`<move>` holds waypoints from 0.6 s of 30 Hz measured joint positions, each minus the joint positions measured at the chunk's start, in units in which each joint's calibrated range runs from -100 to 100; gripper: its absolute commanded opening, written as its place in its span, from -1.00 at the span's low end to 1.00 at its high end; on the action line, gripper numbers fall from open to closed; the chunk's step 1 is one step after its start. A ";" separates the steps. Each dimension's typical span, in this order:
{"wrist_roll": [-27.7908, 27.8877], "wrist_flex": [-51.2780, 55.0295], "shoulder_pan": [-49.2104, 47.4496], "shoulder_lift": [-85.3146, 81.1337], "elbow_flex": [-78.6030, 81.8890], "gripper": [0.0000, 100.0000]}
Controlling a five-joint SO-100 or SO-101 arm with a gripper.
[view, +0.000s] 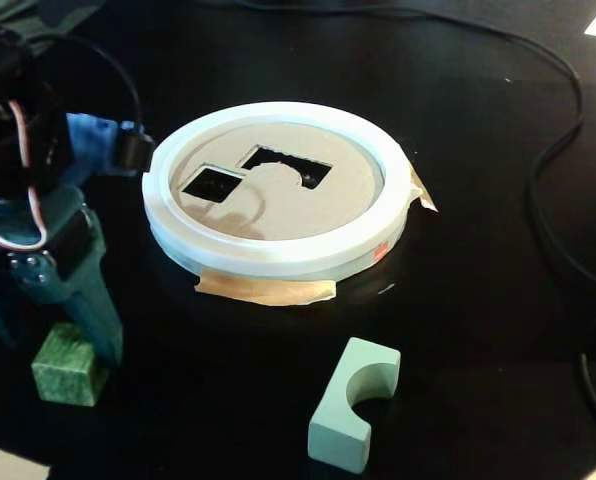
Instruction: Pick up the square block and drop it in corresponding square shaped hole
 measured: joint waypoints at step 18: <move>0.00 -0.39 0.00 0.00 -0.59 -0.40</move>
